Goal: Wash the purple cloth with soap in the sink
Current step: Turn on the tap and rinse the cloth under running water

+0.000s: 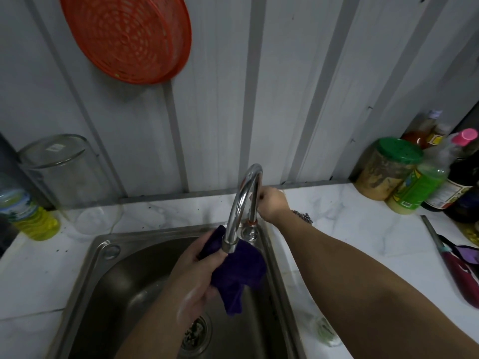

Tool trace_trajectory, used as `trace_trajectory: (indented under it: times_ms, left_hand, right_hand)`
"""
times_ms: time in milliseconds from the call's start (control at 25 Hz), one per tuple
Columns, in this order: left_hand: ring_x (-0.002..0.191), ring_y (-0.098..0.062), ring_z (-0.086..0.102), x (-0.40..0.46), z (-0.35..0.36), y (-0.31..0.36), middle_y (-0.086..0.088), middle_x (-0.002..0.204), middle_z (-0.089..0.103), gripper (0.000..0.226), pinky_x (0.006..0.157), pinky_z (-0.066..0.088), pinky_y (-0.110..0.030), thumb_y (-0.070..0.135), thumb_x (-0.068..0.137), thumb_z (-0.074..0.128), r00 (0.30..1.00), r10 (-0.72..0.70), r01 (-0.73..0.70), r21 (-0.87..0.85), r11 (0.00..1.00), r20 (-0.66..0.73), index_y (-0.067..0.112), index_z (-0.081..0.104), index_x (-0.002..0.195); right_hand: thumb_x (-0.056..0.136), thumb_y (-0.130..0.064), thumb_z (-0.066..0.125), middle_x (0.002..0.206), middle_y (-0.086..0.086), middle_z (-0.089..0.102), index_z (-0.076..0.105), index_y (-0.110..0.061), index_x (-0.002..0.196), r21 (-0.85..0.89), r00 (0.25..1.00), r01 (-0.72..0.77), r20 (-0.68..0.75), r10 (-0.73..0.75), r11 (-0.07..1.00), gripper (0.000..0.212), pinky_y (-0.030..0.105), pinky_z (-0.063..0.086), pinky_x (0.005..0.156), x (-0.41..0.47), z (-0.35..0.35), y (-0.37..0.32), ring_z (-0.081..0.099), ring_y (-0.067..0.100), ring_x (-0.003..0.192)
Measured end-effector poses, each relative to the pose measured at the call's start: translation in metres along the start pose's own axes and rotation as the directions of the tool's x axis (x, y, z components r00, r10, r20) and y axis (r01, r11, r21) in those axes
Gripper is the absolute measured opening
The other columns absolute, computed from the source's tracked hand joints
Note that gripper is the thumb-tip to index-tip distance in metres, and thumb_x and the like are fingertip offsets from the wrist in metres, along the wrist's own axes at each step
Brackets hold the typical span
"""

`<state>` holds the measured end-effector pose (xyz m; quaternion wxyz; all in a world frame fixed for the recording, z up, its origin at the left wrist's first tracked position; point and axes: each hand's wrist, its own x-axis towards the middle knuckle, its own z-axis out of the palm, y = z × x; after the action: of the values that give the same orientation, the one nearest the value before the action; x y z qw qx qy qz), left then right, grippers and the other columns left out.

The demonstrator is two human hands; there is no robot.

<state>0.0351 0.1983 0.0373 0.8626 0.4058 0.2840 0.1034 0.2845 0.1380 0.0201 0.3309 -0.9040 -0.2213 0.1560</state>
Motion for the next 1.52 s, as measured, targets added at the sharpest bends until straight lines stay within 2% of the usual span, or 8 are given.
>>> trace_trajectory:
  times_ms: [160,400,720,840,960,1160,1360,1520]
  left_hand:
    - [0.097,-0.032,0.077,-0.001,0.0,0.003,-0.011,0.109,0.079,0.058,0.072,0.064,-0.046,0.003,0.072,0.075,0.999,-0.016,0.017,-0.023,1.0,0.038,0.022,0.071,0.126]
    - [0.099,-0.034,0.077,-0.002,-0.002,0.003,-0.014,0.11,0.079,0.048,0.076,0.063,-0.052,-0.005,0.082,0.068,0.996,-0.063,0.065,-0.031,0.997,0.055,0.021,0.073,0.122]
    - [0.1,-0.033,0.076,-0.006,-0.005,0.001,-0.015,0.113,0.078,0.045,0.078,0.062,-0.056,-0.006,0.092,0.059,0.998,-0.055,0.055,-0.061,0.997,-0.003,0.02,0.069,0.127]
    - [0.101,-0.036,0.076,-0.008,-0.012,-0.005,-0.015,0.115,0.077,0.042,0.083,0.061,-0.059,-0.004,0.095,0.057,0.997,-0.076,0.074,-0.063,0.995,-0.029,0.022,0.07,0.125]
    - [0.102,-0.037,0.075,-0.011,-0.014,-0.012,-0.015,0.114,0.078,0.044,0.081,0.061,-0.055,-0.004,0.094,0.056,0.995,-0.073,0.068,-0.093,0.993,-0.061,0.023,0.068,0.128]
    - [0.095,-0.035,0.077,-0.02,-0.006,-0.021,-0.018,0.115,0.076,0.05,0.076,0.064,-0.05,-0.01,0.088,0.058,0.982,-0.021,0.0,-0.111,0.994,-0.185,0.023,0.066,0.126]
    - [0.085,-0.033,0.075,-0.031,0.002,-0.029,-0.02,0.096,0.076,0.025,0.071,0.06,-0.041,0.002,0.092,0.058,0.962,-0.061,0.028,-0.128,0.991,-0.267,0.003,0.069,0.115]
    - [0.084,-0.031,0.075,-0.043,0.002,-0.034,-0.012,0.089,0.081,0.021,0.07,0.061,-0.043,0.016,0.101,0.052,0.956,-0.083,0.047,-0.132,0.99,-0.282,0.014,0.065,0.116]
  right_hand:
    - [0.095,-0.015,0.055,0.074,0.002,0.07,0.066,-0.019,0.068,0.253,0.99,-0.103,-0.064,0.123,0.962,0.029,0.037,0.057,0.068,-0.005,0.003,0.01,0.062,0.022,0.068]
    - [0.096,-0.002,0.061,0.096,0.025,0.073,0.069,-0.007,0.077,0.728,0.918,-0.272,0.001,0.396,0.629,0.02,0.047,0.062,0.084,-0.007,0.013,0.022,0.067,0.028,0.078]
    - [0.098,-0.009,0.062,0.108,0.023,0.072,0.069,-0.009,0.096,0.733,0.913,-0.301,0.036,0.406,0.61,0.007,0.049,0.061,0.087,-0.013,0.013,0.022,0.063,0.027,0.077]
    - [0.096,-0.017,0.064,0.11,0.021,0.067,0.059,-0.003,0.13,0.638,0.915,-0.297,-0.022,0.403,0.71,0.037,0.053,0.056,0.095,-0.026,0.012,0.018,0.065,0.031,0.09]
    - [0.097,-0.027,0.057,0.098,0.017,0.066,0.06,0.006,0.118,0.582,0.91,-0.261,-0.119,0.398,0.77,0.039,0.053,0.053,0.094,-0.06,0.017,0.009,0.064,0.03,0.092]
    - [0.095,-0.058,0.05,0.093,0.014,0.079,0.068,-0.012,0.107,0.777,0.921,-0.366,0.221,0.322,0.512,0.051,0.048,0.061,0.078,-0.16,0.052,0.003,0.076,0.03,0.082]
    - [0.093,-0.027,0.068,0.098,0.015,0.078,0.064,-0.008,0.113,0.772,0.95,-0.298,0.186,0.25,0.561,0.028,0.053,0.062,0.081,-0.204,0.071,0.001,0.076,0.031,0.087]
    - [0.096,-0.013,0.066,0.097,0.021,0.074,0.063,-0.005,0.106,0.775,0.976,-0.163,0.037,0.214,0.611,0.013,0.057,0.06,0.083,-0.215,0.066,-0.001,0.073,0.039,0.091]
